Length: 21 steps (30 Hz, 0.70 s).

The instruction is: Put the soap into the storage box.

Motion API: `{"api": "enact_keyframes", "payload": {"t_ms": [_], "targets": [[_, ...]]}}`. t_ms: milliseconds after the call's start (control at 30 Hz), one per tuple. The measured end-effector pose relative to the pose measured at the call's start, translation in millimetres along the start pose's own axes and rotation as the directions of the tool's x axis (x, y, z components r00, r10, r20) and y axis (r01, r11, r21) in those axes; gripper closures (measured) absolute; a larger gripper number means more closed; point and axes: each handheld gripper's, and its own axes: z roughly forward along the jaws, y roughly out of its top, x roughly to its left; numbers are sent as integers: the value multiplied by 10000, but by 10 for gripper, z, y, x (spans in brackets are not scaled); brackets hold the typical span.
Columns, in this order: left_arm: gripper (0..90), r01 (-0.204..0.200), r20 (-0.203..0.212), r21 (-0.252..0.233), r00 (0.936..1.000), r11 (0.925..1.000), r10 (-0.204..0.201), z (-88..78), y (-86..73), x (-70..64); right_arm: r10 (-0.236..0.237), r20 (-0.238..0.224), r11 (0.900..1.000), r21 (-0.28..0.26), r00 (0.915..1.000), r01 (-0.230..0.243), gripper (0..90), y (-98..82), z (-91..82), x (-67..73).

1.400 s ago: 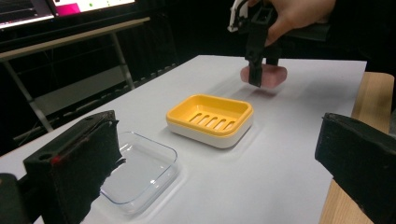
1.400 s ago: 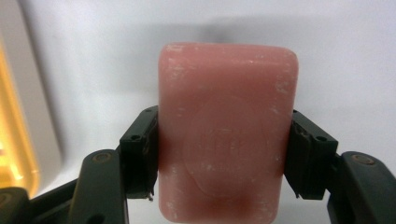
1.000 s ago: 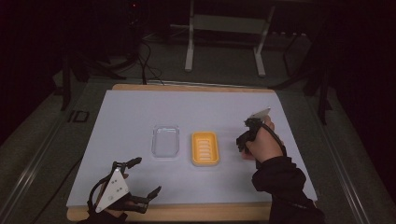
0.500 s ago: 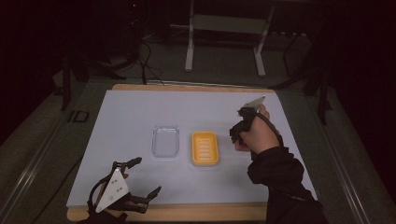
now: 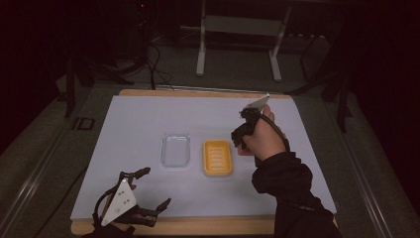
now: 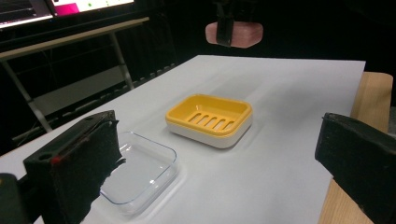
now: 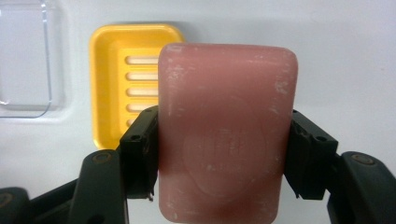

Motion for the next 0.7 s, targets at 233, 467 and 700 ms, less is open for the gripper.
{"api": "enact_keyframes", "payload": {"t_ms": [233, 467, 700], "targets": [[6, 24, 5, -10, 10000, 10000, -24, 3, -1, -2, -260, -215, 9997, 20, 9994, 261, 376, -8, 17, 181], [6, 0, 42, -4, 10000, 10000, 0, -1, -1, -2, -507, -540, 9986, 118, 9973, 514, 375, -38, 144, 383], [6, -59, 74, 5, 10000, 10000, 59, -6, 1, -8, -622, -703, 9974, 315, 9956, 645, 376, -58, 285, 500]]}}
